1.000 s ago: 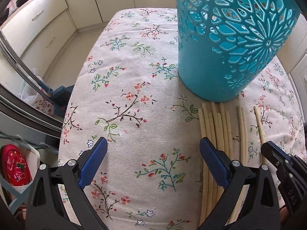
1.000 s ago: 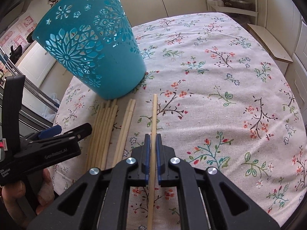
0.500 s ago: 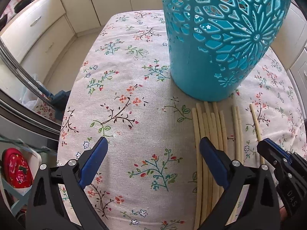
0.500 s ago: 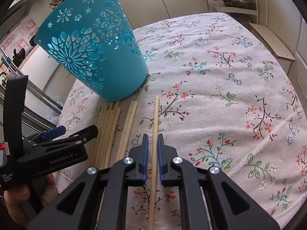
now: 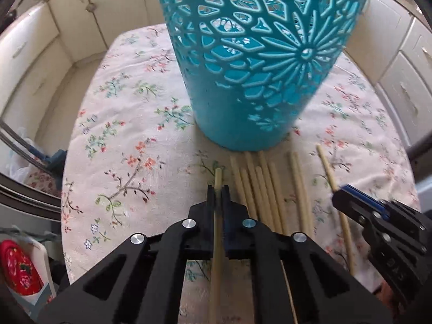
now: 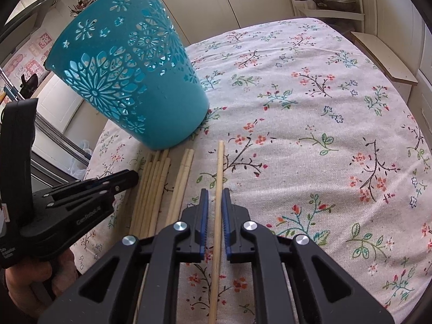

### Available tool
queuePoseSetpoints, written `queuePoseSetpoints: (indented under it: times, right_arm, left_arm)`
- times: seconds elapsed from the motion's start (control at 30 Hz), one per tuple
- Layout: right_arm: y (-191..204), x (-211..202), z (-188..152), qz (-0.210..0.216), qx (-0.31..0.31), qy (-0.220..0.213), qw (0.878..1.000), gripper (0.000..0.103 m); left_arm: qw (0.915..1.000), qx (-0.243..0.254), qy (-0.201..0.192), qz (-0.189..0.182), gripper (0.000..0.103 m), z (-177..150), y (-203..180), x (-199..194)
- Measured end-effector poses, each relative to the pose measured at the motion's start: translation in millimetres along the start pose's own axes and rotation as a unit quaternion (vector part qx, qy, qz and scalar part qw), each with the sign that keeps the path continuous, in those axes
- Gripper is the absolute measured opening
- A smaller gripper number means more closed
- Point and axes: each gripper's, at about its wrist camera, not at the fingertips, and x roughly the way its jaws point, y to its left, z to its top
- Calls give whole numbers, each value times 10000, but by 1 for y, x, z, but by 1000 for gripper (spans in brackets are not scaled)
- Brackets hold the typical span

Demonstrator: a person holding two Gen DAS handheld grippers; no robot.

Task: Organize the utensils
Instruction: 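Close the left tool on a chopstick from the bundle while the right tool holds its chopstick, then lift the chopstick with the left tool over the teal cup and release it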

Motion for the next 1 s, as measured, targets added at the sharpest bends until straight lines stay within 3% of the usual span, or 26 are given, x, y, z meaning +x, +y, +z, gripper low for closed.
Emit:
queuePoseSetpoints:
  times: [0.17, 0.3, 0.4, 0.5, 0.6, 0.73, 0.83, 0.9, 1.0]
  right_arm:
    - [-4, -1, -1, 139, 176, 54, 9997, 11]
    - [1, -1, -3, 224, 123, 65, 9997, 23]
    - [5, 0, -4, 218, 37, 52, 9997, 29]
    - [5, 1, -3, 238, 53, 47, 9997, 30]
    - [5, 2, -3, 269, 64, 33, 9996, 30]
    - [3, 1, -5, 334, 101, 11, 9994, 30]
    - [1, 0, -5, 370, 103, 7, 9993, 30]
    - [0, 1, -4, 393, 107, 3, 9992, 31]
    - [-2, 0, -4, 408, 87, 5, 9991, 30]
  left_arm:
    - [9972, -477, -509, -262, 5, 1, 34, -65]
    - [9874, -836, -1267, -456, 5, 23, 61, -139]
    - [9720, -864, -2118, -545, 5, 47, 60, -201]
    - [9561, -852, -2743, -587, 5, 70, 51, -234]
    - [9310, -876, -3504, -531, 5, 98, 34, -260]
    - [9046, -966, -4137, -366, 5, 131, 16, -263]
    - [8962, -987, -4324, -146, 5, 144, 5, -241]
    - [8985, -1015, -4271, -19, 5, 152, 2, -216]
    - [9117, -1053, -3971, 90, 5, 153, 1, -171]
